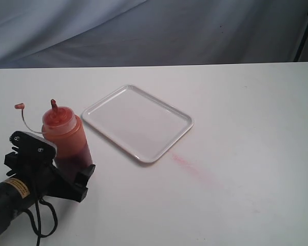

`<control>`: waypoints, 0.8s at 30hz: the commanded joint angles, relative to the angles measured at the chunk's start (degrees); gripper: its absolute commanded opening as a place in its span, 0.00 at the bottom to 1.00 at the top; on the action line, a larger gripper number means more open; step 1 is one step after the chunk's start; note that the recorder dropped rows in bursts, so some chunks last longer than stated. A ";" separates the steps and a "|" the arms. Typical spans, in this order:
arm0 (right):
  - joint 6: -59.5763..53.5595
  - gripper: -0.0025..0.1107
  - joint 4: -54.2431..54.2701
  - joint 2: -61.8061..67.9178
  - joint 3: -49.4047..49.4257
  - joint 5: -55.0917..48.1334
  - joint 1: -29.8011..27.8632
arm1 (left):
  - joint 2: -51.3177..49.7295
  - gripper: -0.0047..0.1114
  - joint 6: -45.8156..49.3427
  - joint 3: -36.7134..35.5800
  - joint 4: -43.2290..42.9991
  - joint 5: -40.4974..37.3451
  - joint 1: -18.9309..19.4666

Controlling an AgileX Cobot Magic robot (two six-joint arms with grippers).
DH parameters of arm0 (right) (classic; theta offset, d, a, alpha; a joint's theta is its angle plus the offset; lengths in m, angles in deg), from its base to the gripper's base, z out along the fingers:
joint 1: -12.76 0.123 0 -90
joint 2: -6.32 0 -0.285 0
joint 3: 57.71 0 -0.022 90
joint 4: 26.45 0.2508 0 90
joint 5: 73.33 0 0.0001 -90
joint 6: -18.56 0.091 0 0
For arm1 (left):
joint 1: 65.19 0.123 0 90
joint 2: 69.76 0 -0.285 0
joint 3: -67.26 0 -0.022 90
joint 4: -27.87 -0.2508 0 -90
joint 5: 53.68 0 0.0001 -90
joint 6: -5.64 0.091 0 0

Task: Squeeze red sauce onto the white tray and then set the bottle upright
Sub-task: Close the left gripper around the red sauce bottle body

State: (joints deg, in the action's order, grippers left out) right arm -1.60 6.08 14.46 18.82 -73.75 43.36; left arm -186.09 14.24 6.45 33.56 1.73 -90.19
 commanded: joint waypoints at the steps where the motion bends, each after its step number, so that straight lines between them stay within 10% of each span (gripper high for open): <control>1: -0.62 0.02 -0.38 -0.35 -0.29 0.42 0.21 | -0.91 0.94 0.47 0.84 1.18 1.95 -0.25; 24: -0.83 0.02 -0.38 -0.35 -0.29 0.06 0.21 | -0.91 0.94 -2.77 1.89 2.75 -0.43 -0.25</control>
State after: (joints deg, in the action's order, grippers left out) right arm -1.83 6.08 14.46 18.82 -73.75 43.36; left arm -186.85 12.16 7.98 35.07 1.23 -90.19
